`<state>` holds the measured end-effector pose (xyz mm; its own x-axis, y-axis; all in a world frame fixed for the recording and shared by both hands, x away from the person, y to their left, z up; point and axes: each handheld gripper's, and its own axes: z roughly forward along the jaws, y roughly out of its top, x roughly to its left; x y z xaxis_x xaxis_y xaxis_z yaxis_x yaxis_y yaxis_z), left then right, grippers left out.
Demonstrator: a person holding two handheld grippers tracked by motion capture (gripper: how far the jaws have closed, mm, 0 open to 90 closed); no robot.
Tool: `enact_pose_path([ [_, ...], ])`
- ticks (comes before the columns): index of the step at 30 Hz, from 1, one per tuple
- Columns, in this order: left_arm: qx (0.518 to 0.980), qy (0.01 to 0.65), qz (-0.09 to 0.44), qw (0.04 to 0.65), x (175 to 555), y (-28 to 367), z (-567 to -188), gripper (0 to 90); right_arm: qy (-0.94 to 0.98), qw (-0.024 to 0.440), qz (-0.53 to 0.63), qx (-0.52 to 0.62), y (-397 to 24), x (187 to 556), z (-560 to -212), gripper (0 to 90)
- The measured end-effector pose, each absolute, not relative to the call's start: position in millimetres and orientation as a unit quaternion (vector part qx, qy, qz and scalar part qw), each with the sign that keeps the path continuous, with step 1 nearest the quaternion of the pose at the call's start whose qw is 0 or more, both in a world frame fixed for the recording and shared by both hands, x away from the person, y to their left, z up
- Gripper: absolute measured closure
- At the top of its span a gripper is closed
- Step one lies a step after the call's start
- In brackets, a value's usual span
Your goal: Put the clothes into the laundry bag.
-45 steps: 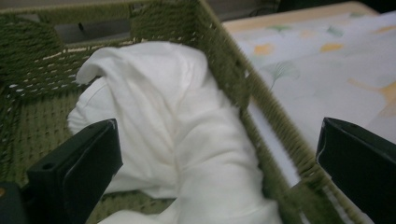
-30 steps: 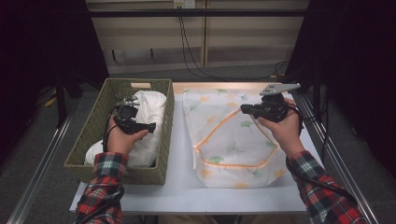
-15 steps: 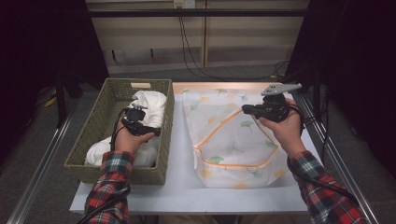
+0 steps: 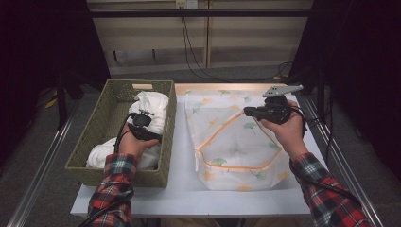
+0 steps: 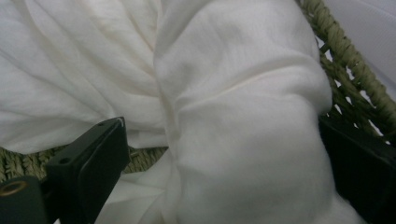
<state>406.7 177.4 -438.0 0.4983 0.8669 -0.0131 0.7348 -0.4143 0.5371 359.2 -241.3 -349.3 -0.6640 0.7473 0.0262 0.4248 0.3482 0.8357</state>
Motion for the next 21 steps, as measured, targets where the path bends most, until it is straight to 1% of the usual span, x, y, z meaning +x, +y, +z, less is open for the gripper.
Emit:
enact_pose_path([
  [3, 0.830, 0.485, 0.130, 0.243, 406.7, 177.5, -439.3, 7.1, 0.800, 0.184, 0.438, 0.367, -241.4, 359.9, -349.4, 89.4],
  [5, 0.837, 0.476, 0.118, 0.242, 406.9, 177.1, -441.9, 11.1, 0.800, 0.182, 0.439, 0.368, -241.2, 360.3, -349.8, 89.4],
  [6, 0.842, 0.470, 0.106, 0.244, 406.6, 175.7, -444.9, 20.7, 0.799, 0.182, 0.439, 0.368, -240.3, 360.3, -350.5, 89.4],
  [8, 0.844, 0.468, 0.101, 0.244, 405.9, 173.4, -445.9, 27.9, 0.799, 0.181, 0.440, 0.368, -240.0, 360.2, -350.6, 89.4],
  [9, 0.849, 0.460, 0.101, 0.240, 405.3, 172.3, -446.3, 27.9, 0.800, 0.181, 0.440, 0.367, -239.4, 360.0, -350.9, 89.3],
  [13, 0.846, 0.468, 0.090, 0.239, 404.5, 173.2, -445.5, 39.7, 0.801, 0.181, 0.440, 0.364, -238.4, 358.7, -351.9, 89.4],
  [14, 0.846, 0.469, 0.092, 0.238, 404.4, 173.6, -444.6, 39.7, 0.801, 0.181, 0.440, 0.364, -238.4, 358.7, -351.9, 89.4],
  [17, 0.842, 0.475, 0.110, 0.231, 402.3, 174.0, -439.3, 47.5, 0.800, 0.181, 0.438, 0.367, -240.8, 358.6, -352.5, 89.4],
  [21, 0.836, 0.483, 0.127, 0.227, 402.5, 178.7, -436.6, 47.9, 0.801, 0.183, 0.436, 0.368, -242.0, 358.2, -351.9, 89.4],
])
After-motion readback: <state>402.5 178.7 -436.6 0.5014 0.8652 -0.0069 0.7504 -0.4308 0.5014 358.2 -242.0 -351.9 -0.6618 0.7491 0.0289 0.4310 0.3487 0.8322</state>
